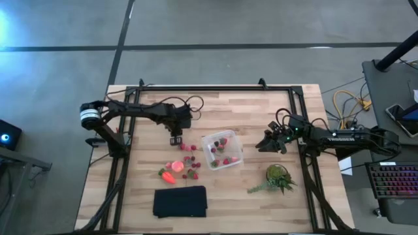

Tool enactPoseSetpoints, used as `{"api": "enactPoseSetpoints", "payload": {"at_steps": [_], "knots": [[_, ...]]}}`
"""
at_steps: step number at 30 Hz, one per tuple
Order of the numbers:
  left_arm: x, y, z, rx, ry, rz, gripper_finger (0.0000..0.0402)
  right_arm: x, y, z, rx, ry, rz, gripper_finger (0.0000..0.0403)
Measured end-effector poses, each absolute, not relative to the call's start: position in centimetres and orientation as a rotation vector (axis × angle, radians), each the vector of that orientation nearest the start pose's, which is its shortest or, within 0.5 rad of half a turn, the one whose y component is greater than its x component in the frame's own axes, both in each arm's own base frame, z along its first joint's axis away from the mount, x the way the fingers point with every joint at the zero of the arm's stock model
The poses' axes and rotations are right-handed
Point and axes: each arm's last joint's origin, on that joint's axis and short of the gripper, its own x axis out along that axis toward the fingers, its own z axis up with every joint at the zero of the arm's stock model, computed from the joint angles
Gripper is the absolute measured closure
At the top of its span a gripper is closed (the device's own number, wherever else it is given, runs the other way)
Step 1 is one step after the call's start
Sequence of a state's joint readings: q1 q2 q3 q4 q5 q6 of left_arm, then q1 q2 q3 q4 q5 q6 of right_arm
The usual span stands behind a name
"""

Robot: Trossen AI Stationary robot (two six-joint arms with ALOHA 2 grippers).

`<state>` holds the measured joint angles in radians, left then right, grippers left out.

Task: Pick and placing Produce into tupperware
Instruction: Put the red cherry into the container

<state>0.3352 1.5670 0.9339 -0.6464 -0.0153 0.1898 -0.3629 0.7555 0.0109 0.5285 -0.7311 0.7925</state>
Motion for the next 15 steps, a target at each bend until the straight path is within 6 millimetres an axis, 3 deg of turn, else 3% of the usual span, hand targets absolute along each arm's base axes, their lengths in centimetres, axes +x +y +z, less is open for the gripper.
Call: {"api": "enactPoseSetpoints", "payload": {"at_steps": [3, 6, 8, 11, 15], "knots": [[27.4, 8.8, 21.8, -0.084, 1.12, 0.19, 0.035, 13.4, -3.0, 14.3, 0.894, 0.323, 0.276, 0.0184], [28.7, 7.8, 26.3, -0.069, 0.926, 0.121, 0.035, 13.4, -3.0, 14.3, 0.894, 0.324, 0.276, 0.0184], [29.6, 6.8, 28.3, -0.063, 0.838, 0.044, 0.035, 13.4, -3.0, 14.3, 0.89, 0.323, 0.277, 0.0184], [31.4, 5.4, 29.3, -0.105, 0.781, -0.061, 0.0345, 13.4, -3.0, 14.3, 0.887, 0.322, 0.277, 0.0184], [34.5, 3.6, 27.8, -0.221, 0.804, -0.068, 0.0323, 13.4, -3.0, 14.3, 0.879, 0.321, 0.278, 0.0184]]}}
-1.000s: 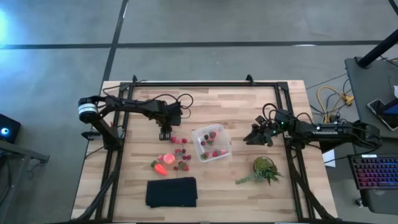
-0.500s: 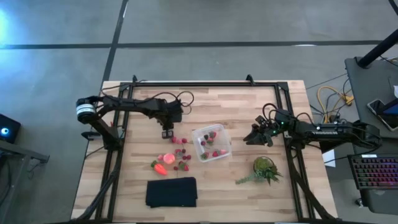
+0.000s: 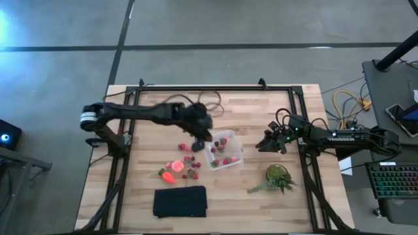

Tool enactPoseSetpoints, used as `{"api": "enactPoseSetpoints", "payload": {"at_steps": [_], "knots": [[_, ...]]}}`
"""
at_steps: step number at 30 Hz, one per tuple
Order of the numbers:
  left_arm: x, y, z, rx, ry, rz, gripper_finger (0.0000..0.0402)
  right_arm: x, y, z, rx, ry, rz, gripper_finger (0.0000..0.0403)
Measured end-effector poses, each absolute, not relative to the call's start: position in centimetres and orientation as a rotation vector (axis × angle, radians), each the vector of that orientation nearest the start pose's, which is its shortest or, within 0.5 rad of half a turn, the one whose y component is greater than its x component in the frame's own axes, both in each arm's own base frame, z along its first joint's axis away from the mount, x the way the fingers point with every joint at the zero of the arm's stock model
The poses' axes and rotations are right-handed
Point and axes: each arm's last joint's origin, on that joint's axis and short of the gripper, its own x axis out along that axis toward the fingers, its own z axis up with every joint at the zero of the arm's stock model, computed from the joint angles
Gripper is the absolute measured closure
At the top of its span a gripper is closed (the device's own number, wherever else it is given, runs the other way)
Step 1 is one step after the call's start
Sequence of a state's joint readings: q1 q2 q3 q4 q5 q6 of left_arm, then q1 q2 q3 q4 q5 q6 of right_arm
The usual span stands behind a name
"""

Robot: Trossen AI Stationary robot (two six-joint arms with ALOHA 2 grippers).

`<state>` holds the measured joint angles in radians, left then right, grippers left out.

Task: Pick and placing Produce into tupperware
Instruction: Put the red cherry into the container

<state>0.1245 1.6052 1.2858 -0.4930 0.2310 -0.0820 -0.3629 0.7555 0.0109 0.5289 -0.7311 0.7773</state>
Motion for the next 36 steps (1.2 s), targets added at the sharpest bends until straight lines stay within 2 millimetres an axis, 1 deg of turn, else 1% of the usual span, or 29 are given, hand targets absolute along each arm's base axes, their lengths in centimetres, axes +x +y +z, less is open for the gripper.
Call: {"api": "enactPoseSetpoints", "payload": {"at_steps": [4, 6, 8, 11, 12, 14, 15, 17, 19, 21, 26, 28, 31, 36], "knots": [[36.6, 2.3, 26.3, -0.249, 0.837, -0.088, 0.0277, 13.4, -3.0, 14.3, 0.878, 0.321, 0.28, 0.0184], [37.3, 2.0, 25.6, -0.268, 0.864, -0.084, 0.0249, 13.4, -3.0, 14.4, 0.876, 0.323, 0.286, 0.0184], [37.6, 2.0, 25.3, -0.305, 0.879, -0.066, 0.0222, 13.4, -3.0, 14.3, 0.875, 0.324, 0.288, 0.0184], [37.0, 2.1, 25.8, -0.345, 0.902, -0.03, 0.0184, 13.4, -3.0, 14.3, 0.866, 0.323, 0.291, 0.0184], [36.6, 2.2, 26.1, -0.342, 0.923, -0.015, 0.0175, 13.4, -3.0, 14.3, 0.862, 0.322, 0.293, 0.0184], [35.0, 2.1, 26.9, -0.31, 0.988, 0.005, 0.0163, 13.4, -3.0, 14.3, 0.861, 0.323, 0.293, 0.0184], [34.2, 2.0, 27.3, -0.26, 1.026, 0.007, 0.016, 13.4, -3.0, 14.3, 0.861, 0.323, 0.293, 0.0184], [32.6, 1.6, 27.9, -0.101, 1.08, 0.018, 0.0158, 13.4, -3.0, 14.3, 0.855, 0.323, 0.293, 0.0184], [31.3, 1.4, 27.4, 0.041, 1.136, 0.006, 0.0158, 13.4, -3.0, 14.3, 0.847, 0.322, 0.294, 0.0184], [31.1, 1.3, 26.3, 0.103, 1.133, -0.035, 0.0158, 13.4, -3.0, 14.3, 0.844, 0.322, 0.293, 0.0184], [31.0, 1.4, 22.5, 0.114, 1.152, -0.05, 0.0157, 13.4, -3.0, 14.2, 0.847, 0.329, 0.289, 0.0184], [30.8, 1.4, 21.0, 0.117, 1.189, -0.044, 0.0158, 13.4, -3.0, 14.2, 0.854, 0.331, 0.287, 0.0184], [31.0, 1.5, 19.7, 0.123, 1.181, -0.045, 0.0167, 13.4, -3.0, 14.2, 0.859, 0.328, 0.288, 0.0184], [31.2, 1.8, 17.8, 0.117, 1.205, -0.039, 0.0195, 13.5, -3.0, 14.2, 0.864, 0.334, 0.285, 0.0184]]}}
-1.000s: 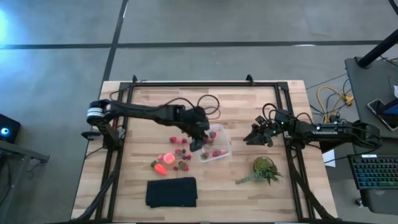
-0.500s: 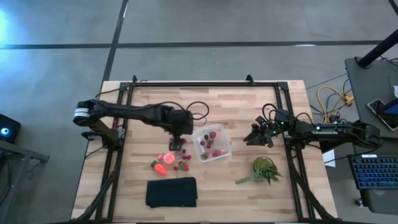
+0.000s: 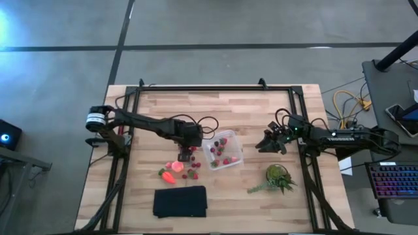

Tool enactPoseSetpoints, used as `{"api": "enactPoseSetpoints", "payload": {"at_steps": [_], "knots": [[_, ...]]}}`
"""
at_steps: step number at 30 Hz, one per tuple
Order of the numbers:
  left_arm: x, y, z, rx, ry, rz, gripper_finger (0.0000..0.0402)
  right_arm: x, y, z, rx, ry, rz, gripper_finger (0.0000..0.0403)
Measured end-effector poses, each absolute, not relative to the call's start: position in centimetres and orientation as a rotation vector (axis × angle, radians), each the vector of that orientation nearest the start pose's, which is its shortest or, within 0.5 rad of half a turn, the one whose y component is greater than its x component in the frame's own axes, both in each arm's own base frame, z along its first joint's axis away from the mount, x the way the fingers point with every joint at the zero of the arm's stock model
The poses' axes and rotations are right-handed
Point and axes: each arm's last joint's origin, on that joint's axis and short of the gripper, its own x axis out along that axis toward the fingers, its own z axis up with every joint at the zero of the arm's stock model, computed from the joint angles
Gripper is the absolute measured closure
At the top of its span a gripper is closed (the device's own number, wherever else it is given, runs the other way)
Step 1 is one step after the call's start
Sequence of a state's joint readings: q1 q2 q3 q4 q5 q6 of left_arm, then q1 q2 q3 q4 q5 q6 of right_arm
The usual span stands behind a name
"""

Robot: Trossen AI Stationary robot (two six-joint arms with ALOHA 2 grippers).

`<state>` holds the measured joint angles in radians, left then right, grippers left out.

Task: Pick and placing Produce into tupperware
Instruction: Put the red cherry into the container

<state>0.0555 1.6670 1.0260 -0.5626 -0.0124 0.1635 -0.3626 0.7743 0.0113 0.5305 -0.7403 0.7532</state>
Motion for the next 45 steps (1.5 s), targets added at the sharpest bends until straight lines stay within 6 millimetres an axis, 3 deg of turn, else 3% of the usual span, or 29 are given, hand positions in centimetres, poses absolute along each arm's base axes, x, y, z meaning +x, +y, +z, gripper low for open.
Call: {"api": "enactPoseSetpoints", "payload": {"at_steps": [6, 20, 31, 35, 41, 45], "knots": [[31.8, 1.9, 16.7, 0.116, 1.204, -0.036, 0.0218, 13.5, -3.0, 14.0, 0.876, 0.344, 0.281, 0.0184], [32.1, 2.0, 15.4, 0.083, 1.234, 0.015, 0.0223, 13.5, -3.0, 14.0, 0.879, 0.344, 0.281, 0.0184], [32.1, 2.1, 15.4, 0.081, 1.234, 0.016, 0.0331, 13.5, -3.0, 14.0, 0.88, 0.346, 0.28, 0.0184], [32.1, 2.1, 15.5, 0.08, 1.235, 0.017, 0.0345, 13.5, -3.0, 14.0, 0.88, 0.346, 0.28, 0.0184], [31.4, 2.1, 18.2, 0.104, 1.255, 0.05, 0.0344, 13.5, -3.0, 14.0, 0.883, 0.347, 0.28, 0.0184], [30.1, 2.2, 22.5, 0.117, 1.21, 0.093, 0.0344, 13.5, -3.0, 14.0, 0.883, 0.347, 0.28, 0.0184]]}}
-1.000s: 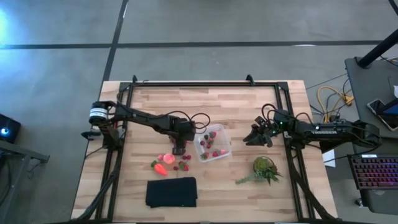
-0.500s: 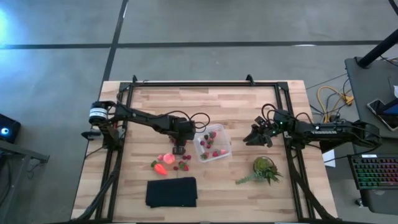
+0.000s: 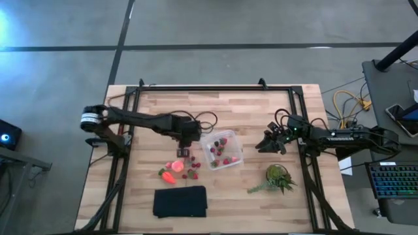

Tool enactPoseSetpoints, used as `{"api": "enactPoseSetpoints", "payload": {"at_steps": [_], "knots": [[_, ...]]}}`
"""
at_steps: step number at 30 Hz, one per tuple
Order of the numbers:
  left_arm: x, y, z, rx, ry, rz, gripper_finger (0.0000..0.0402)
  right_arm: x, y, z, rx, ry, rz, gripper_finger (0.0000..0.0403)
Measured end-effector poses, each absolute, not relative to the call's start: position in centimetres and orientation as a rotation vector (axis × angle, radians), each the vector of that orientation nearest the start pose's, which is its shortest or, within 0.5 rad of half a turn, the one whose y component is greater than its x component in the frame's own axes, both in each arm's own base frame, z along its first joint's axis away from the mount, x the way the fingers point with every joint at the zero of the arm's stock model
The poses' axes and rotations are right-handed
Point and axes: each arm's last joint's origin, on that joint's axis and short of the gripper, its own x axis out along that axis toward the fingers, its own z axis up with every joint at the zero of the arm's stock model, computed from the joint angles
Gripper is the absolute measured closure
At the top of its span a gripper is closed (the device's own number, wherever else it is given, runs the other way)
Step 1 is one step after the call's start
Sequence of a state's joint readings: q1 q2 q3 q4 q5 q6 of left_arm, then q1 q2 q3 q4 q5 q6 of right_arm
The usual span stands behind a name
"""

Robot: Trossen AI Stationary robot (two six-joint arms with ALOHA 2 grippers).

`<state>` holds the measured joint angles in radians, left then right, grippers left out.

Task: Pick and placing Produce into tupperware
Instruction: Put the red cherry into the container

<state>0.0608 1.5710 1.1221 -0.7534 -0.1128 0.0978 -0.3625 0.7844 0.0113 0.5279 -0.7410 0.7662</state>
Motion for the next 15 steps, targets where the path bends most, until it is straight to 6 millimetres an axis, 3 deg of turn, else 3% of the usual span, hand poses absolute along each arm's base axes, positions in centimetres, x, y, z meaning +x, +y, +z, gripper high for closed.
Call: {"api": "enactPoseSetpoints", "payload": {"at_steps": [5, 7, 9, 15], "knots": [[29.2, 2.1, 28.7, 0.066, 0.922, 0.163, 0.0343, 13.5, -3.0, 14.0, 0.877, 0.347, 0.28, 0.0184], [29.9, 2.1, 29.8, 0.065, 0.814, 0.164, 0.0343, 13.5, -3.0, 14.0, 0.87, 0.346, 0.28, 0.0184], [31.1, 2.1, 29.4, 0.053, 0.799, 0.151, 0.0338, 13.5, -3.0, 14.0, 0.863, 0.346, 0.281, 0.0184], [36.1, 1.4, 25.2, -0.137, 0.902, 0.009, 0.0294, 13.5, -3.0, 14.0, 0.869, 0.347, 0.28, 0.0184]]}}
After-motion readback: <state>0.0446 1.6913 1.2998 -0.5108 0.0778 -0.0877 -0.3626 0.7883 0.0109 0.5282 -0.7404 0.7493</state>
